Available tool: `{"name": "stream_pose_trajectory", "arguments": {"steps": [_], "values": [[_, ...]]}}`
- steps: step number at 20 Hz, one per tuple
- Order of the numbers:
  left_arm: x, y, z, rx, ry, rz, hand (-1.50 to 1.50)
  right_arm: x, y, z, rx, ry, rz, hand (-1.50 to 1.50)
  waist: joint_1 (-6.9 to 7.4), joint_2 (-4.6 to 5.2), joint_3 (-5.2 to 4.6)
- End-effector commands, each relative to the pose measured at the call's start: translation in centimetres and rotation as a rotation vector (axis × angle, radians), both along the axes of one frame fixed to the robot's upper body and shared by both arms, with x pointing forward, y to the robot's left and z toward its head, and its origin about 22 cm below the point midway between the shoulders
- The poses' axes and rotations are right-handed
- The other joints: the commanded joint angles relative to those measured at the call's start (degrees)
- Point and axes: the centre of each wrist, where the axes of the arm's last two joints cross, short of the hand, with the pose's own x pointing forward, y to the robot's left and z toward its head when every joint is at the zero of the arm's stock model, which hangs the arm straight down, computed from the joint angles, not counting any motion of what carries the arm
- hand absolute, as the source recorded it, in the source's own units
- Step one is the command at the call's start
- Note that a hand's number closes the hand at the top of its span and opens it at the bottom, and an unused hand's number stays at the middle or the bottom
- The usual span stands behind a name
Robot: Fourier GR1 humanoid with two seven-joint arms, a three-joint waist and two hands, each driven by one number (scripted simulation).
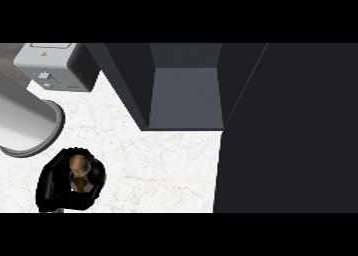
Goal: Pick up the wine, place it into the cabinet and close the cabinet
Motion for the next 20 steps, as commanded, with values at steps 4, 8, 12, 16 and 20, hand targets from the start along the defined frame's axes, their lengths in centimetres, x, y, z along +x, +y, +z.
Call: {"name": "stream_pose_trajectory", "arguments": {"steps": [4,8,12,16,20], "values": [[0.9,-1.3,4.9,-0.079,-0.117,-0.066,1.5,-1.3,-0.8,0.5,0.039,-0.019,0.056,-1.5,0.28,-0.03,0.04],[0.2,-2.9,7.9,-0.102,-0.087,-0.126,1.5,-2.4,0.5,1.2,0.062,-0.015,0.056,-1.5,0.33,-0.09,0.01],[-0.4,-4.5,12.2,-0.112,-0.086,-0.172,1.5,-1.6,0.1,1.6,0.057,-0.029,0.053,-1.5,0.55,-0.13,0.04],[1.5,-8.2,13.7,-0.082,-0.067,-0.184,1.5,-2.1,0.6,1.8,0.059,-0.012,0.061,-1.5,-0.1,-0.03,0.0],[1.0,-8.7,15.9,-0.075,-0.035,-0.222,1.5,-2.9,0.2,1.1,0.057,-0.02,0.056,-1.5,-0.08,-0.02,0.01]]}}
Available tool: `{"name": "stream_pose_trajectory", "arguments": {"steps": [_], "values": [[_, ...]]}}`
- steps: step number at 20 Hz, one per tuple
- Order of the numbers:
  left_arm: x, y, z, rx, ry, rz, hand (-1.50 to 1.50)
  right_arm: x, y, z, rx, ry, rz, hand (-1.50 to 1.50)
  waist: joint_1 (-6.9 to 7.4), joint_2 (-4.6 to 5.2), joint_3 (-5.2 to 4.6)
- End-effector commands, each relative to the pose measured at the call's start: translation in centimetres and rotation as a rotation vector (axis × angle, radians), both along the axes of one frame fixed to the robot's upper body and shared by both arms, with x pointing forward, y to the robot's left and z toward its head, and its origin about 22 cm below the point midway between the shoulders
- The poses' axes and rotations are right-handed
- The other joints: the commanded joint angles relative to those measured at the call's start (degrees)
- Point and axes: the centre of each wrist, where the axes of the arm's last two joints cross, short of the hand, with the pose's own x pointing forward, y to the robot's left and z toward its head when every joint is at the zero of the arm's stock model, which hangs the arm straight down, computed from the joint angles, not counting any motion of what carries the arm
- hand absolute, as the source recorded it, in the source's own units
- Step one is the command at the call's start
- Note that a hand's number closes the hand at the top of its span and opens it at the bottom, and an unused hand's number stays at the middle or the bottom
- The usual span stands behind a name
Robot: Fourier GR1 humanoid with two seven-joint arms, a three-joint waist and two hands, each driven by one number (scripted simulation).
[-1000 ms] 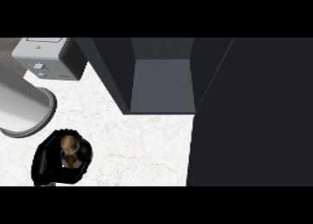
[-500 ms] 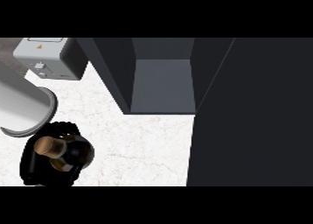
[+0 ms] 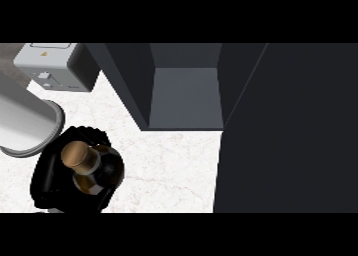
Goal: Pick up the wine, place it into the cabinet and close the cabinet
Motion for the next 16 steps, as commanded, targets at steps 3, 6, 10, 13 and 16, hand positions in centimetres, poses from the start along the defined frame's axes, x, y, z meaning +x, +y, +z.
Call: {"name": "stream_pose_trajectory", "arguments": {"steps": [3,6,10,13,16], "values": [[0.5,-4.7,3.1,-0.02,-0.001,-0.076,1.5,-2.5,-1.0,1.3,0.044,-0.036,0.045,-1.5,-0.48,0.03,0.01],[-0.2,-6.9,5.0,-0.049,-0.01,-0.087,1.5,-1.6,-2.0,0.7,0.034,-0.037,0.029,-1.5,-0.26,0.02,0.04],[0.8,-9.5,6.0,-0.054,-0.005,-0.098,1.5,-2.6,-1.2,0.8,0.039,-0.035,0.052,-1.5,-0.44,0.01,0.01],[2.3,-12.2,6.6,-0.068,0.011,-0.09,1.5,-2.6,-0.7,0.4,0.034,-0.025,0.027,-1.5,-0.49,0.08,-0.01],[2.5,-13.2,8.2,-0.078,0.009,-0.075,1.5,-2.8,-2.5,0.1,0.027,-0.043,0.04,-1.5,-0.68,0.02,0.03]]}}
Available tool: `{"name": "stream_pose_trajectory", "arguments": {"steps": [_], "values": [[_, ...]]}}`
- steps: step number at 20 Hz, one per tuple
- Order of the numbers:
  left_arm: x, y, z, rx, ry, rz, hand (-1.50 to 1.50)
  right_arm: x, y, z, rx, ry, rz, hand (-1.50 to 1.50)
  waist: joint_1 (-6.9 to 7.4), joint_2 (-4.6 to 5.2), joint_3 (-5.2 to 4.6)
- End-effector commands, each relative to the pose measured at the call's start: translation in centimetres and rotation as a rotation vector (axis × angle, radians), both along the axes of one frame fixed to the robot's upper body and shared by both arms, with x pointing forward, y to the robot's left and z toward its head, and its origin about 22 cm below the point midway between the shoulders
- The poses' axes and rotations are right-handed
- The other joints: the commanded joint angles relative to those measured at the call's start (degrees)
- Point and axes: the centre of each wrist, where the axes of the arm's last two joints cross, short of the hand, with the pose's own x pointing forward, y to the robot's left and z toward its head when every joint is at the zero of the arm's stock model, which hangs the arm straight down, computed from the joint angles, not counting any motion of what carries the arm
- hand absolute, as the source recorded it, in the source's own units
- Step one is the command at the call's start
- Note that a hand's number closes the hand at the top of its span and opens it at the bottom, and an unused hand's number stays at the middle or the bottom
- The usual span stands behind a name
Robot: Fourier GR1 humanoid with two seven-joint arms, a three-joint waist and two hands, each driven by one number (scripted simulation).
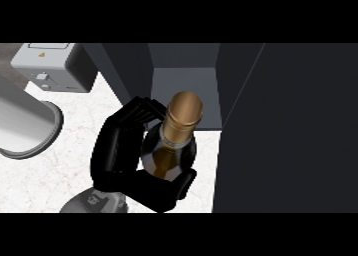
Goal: Pick up the wine, place it into the cabinet and close the cabinet
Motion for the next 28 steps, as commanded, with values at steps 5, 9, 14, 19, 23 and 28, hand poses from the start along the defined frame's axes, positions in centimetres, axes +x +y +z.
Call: {"name": "stream_pose_trajectory", "arguments": {"steps": [5,9,14,19,23,28], "values": [[1.1,-4.0,1.1,0.027,0.014,0.044,1.5,-3.1,0.0,1.5,0.051,-0.036,0.081,-1.5,-0.2,-0.03,-0.02],[2.8,-3.9,1.9,0.022,0.019,0.069,1.5,-2.6,-0.1,1.8,0.039,-0.039,0.08,-1.5,0.02,0.01,-0.03],[2.2,-4.7,-0.4,0.073,-0.034,0.117,1.5,-1.6,-0.4,1.2,0.048,-0.05,0.081,-1.5,0.2,0.02,-0.02],[3.6,-4.7,0.8,0.055,0.001,0.115,1.5,-2.7,0.0,2.0,0.045,-0.042,0.068,-1.5,0.22,-0.01,-0.05],[5.2,-5.1,0.8,0.024,0.029,0.142,1.5,-2.8,0.0,1.0,0.039,-0.034,0.065,-1.5,-0.14,0.05,-0.03],[3.7,-6.2,-3.0,0.008,0.046,0.174,1.5,-3.1,0.4,1.9,0.05,-0.038,0.079,-1.5,-0.48,0.07,-0.07]]}}
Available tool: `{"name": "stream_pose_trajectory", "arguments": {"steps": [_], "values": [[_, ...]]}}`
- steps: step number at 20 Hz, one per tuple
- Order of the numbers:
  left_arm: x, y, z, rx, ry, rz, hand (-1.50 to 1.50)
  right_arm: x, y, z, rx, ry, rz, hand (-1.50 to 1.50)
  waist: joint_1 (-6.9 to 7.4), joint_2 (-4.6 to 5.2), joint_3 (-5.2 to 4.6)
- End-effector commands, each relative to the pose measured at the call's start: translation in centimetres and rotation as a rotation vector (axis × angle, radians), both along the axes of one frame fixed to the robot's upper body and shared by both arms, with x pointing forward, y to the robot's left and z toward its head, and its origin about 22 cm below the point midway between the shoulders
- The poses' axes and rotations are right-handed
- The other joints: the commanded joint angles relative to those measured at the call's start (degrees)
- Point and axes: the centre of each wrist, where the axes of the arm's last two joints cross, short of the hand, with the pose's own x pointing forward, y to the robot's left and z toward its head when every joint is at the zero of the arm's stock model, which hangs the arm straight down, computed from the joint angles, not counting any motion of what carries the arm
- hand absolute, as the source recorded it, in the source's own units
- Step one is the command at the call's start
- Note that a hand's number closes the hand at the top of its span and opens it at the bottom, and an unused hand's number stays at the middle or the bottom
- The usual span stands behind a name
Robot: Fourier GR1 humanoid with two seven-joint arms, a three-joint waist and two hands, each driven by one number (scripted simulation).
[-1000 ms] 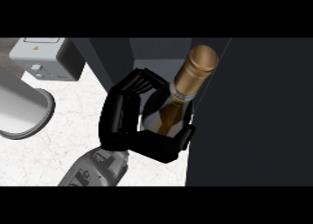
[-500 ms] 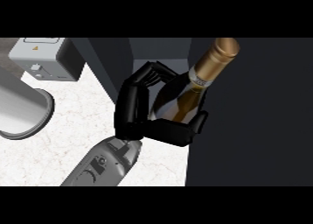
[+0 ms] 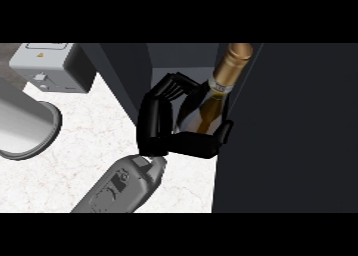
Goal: Pick up the wine, place it into the cabinet and close the cabinet
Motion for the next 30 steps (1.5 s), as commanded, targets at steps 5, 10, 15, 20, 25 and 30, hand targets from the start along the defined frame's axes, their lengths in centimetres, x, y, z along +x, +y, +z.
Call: {"name": "stream_pose_trajectory", "arguments": {"steps": [5,10,15,20,25,30], "values": [[0.1,-0.4,-3.6,0.032,0.009,0.022,1.5,-2.8,-0.5,1.6,0.036,-0.062,0.029,-1.5,0.07,0.01,-0.01],[0.9,1.0,-6.0,0.124,-0.002,0.059,1.5,-3.3,-0.3,2.1,0.016,-0.058,0.053,-1.5,0.37,-0.08,-0.01],[1.9,1.2,-6.7,0.143,-0.018,0.085,1.5,-2.4,0.5,0.5,0.05,-0.045,0.043,-1.5,0.36,0.02,0.0],[3.4,1.6,-5.8,0.118,-0.014,0.141,1.5,-3.1,0.5,1.6,0.042,-0.065,0.036,-1.5,0.28,-0.04,-0.01],[5.3,4.5,-8.0,0.103,-0.015,0.169,1.5,-4.1,0.1,1.3,0.049,-0.051,0.05,-1.5,-0.18,0.03,-0.01],[5.5,4.0,-6.8,0.1,0.028,0.13,1.5,-2.9,0.2,2.0,0.035,-0.039,0.04,-1.5,0.51,-0.05,-0.01]]}}
